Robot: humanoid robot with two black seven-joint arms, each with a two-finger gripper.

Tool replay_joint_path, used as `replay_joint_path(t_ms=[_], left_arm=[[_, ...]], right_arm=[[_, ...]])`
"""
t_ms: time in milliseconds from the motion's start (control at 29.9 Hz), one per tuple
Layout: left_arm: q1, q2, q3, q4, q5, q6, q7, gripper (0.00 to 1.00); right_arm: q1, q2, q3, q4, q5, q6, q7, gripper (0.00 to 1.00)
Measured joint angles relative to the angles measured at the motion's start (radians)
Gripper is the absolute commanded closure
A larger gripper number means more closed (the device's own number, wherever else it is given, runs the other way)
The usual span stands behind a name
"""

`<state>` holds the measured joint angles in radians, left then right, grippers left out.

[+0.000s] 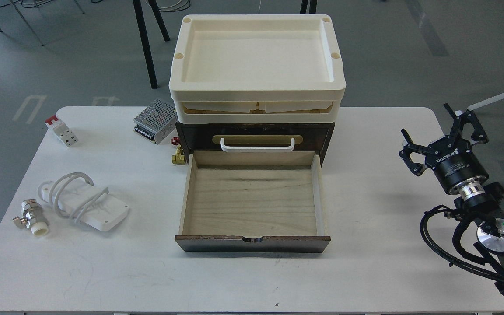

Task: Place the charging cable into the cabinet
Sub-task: 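Move the left gripper toward the white charging cable and brick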

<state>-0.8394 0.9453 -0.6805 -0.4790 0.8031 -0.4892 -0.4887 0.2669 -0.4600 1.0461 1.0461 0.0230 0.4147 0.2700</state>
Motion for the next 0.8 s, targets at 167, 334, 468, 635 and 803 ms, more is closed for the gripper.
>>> replay_joint_path(t_ms=[167,334,468,635,803], left_arm=[[-0.082,0.058,0.0,-0.062,0.108,0.0,0.0,0.03],[-0.1,0.176,0.04,-0.288,0.262,0.001,0.0,0.03],[-0.116,0.233,0.052,-0.51,0.499,0.001,0.0,0.03],[-0.113,0.237,0.057,-0.659,0.777,0.001,0.0,0.04],[-0.101,0.218,0.145,-0.682,0.981,0.027,0.0,0.04]], right_arm=[[0.0,0.0,0.0,0.0,0.0,0.003,0.0,0.01],[0.0,0.0,0.0,0.0,0.0,0.004,0.0,0.01],[0.0,0.0,0.0,0.0,0.0,0.004,0.0,0.01],[0.0,0.0,0.0,0.0,0.0,0.004,0.0,0.01],[-0.001,0.0,0.0,0.0,0.0,0.004,0.0,0.01]])
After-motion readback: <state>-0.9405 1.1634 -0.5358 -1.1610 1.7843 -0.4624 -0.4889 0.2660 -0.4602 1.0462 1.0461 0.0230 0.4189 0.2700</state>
